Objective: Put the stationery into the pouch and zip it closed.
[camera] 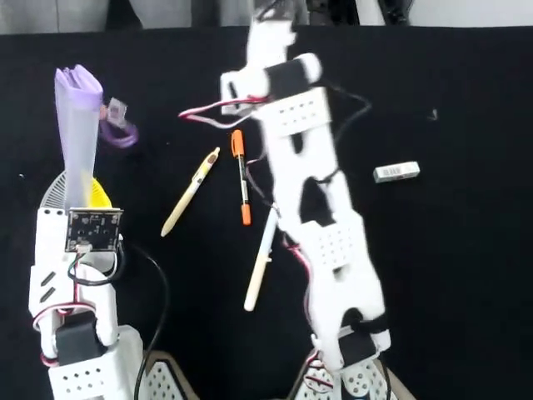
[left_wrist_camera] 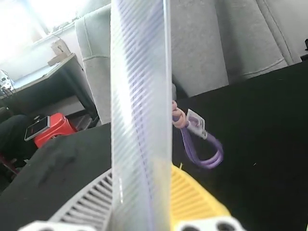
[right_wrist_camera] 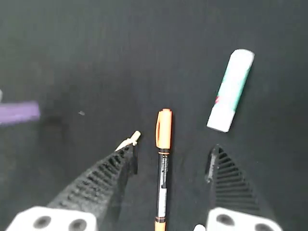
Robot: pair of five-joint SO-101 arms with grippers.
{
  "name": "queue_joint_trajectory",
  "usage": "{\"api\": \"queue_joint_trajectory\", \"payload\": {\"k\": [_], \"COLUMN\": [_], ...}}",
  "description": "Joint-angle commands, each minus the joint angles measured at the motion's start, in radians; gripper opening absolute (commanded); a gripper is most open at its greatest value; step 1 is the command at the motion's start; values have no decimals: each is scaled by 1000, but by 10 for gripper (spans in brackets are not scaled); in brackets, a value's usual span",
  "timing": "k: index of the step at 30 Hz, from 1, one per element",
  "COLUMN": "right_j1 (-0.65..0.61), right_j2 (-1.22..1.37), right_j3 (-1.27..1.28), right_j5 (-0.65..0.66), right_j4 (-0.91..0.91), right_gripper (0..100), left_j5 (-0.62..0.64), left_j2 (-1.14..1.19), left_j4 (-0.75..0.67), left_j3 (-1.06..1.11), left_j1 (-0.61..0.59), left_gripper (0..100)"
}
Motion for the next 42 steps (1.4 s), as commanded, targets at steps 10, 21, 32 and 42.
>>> {"api": "queue_joint_trajectory", "payload": {"k": [10,21,32,42], "right_j1": [101,130,146,138], "right_j2": [196,311,341,278], "right_j3": [-35,-42,-42,-291], "right_j5": [49,80,81,273], "right_j4": [-123,-160,-160,58], "right_gripper": [237,233,199,81], "left_j5": [43,43,41,41], "left_j2": [-6,-6,-6,-6], "left_j4": [-25,-20,-26,-26], "left_j3": [1,2,18,19], "left_j1": [4,25,31,31], "left_gripper": [28,28,28,28]}}
